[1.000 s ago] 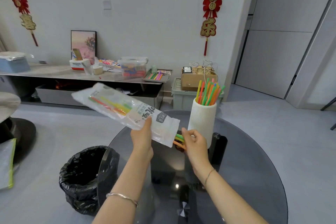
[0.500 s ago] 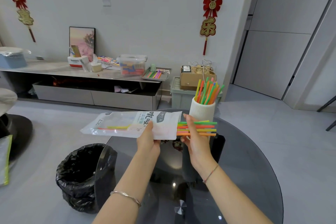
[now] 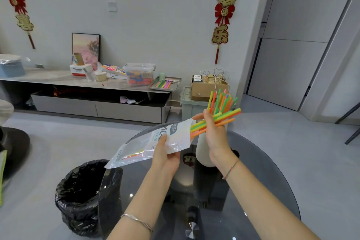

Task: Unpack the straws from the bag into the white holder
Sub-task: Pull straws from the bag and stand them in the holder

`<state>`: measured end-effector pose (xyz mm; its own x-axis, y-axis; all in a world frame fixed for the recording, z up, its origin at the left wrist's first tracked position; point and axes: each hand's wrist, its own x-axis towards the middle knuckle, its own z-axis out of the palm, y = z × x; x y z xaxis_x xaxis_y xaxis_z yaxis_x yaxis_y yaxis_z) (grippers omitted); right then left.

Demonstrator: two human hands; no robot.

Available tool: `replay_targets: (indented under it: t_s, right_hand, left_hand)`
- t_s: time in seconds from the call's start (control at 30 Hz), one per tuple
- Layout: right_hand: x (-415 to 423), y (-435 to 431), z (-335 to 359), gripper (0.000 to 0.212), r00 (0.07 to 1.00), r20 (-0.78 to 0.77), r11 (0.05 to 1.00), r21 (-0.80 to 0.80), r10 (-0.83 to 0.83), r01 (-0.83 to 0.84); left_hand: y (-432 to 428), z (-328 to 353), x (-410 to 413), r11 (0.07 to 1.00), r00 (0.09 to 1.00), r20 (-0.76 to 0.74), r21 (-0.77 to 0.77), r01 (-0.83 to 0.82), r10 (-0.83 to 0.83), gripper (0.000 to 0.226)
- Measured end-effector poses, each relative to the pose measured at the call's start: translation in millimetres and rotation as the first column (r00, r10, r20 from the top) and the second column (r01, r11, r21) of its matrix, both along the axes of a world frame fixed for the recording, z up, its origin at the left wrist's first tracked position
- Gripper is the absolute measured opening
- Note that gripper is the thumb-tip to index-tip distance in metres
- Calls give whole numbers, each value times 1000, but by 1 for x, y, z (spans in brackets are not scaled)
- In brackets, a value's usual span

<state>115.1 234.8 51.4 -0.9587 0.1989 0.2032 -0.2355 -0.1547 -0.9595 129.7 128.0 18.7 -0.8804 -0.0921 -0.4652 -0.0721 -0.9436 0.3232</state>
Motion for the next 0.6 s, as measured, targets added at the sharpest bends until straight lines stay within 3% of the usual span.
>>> replay_targets:
  t_s: [0.3,0.43,0.6]
  right_hand:
    - [-16,20,100,46,984,-161,926,-353,78,-131]
    - [-22,18,116,47,983,-158,905,-399,90,-147]
    - [-26,13,106,49,985,-73,922,-345,159,-175]
  left_hand:
    - [-7,6,-5,994,999,11,107,-34,33,42]
    - [0,11,-5,999,1000,-23,54,-10,11,41]
    - [6,15,-5,1000,998,-56,13,1,0,46]
